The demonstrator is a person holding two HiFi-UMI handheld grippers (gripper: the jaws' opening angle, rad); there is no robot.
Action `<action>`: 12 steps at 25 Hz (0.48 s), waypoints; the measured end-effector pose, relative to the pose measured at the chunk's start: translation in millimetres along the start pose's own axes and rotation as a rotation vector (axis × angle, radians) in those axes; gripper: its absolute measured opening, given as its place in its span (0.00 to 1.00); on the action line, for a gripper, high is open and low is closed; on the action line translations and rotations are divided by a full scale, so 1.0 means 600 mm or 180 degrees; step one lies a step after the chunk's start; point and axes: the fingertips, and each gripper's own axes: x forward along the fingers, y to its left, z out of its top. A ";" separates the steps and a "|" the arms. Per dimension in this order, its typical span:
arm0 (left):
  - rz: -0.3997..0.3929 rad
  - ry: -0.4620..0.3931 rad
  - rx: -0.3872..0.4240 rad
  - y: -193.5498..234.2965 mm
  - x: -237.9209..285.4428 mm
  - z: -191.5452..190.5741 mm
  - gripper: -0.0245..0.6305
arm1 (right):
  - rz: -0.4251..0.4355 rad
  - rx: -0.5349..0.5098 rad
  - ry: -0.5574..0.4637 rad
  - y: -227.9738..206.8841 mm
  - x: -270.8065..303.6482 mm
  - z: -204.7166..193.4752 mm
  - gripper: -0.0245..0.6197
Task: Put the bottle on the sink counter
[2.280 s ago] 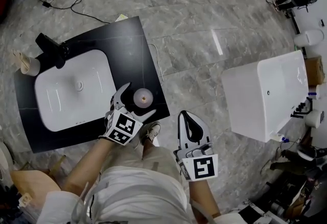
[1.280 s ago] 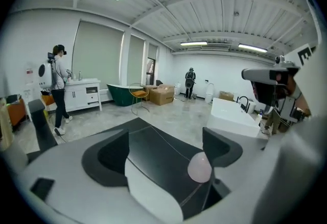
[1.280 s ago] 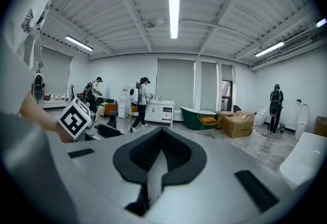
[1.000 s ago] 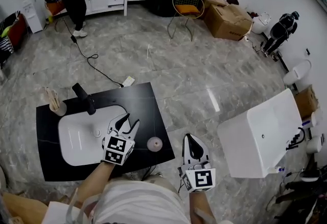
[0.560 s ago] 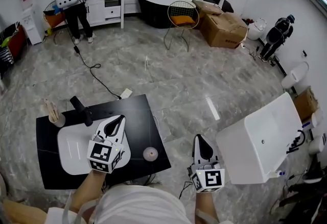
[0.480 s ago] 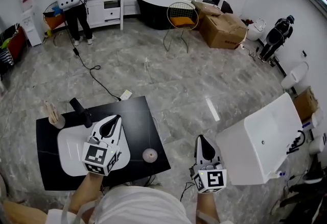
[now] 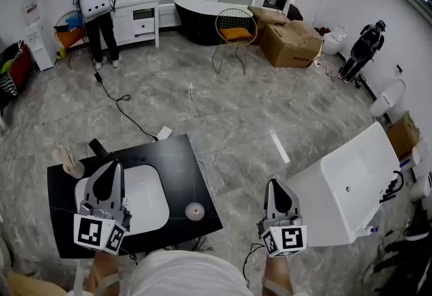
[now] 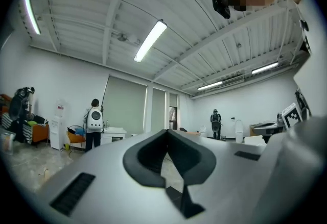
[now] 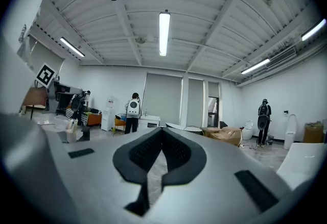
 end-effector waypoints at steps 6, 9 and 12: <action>0.0250 -0.0031 -0.0051 0.029 -0.045 0.014 0.06 | -0.0056 -0.0004 -0.0037 -0.005 -0.010 0.020 0.05; 0.0312 -0.0026 -0.0075 0.032 -0.060 0.014 0.06 | -0.0006 -0.0016 -0.0038 0.005 -0.016 0.026 0.05; 0.0332 -0.0037 -0.0092 0.030 -0.070 0.012 0.06 | 0.0058 -0.0012 -0.0045 0.018 -0.019 0.029 0.05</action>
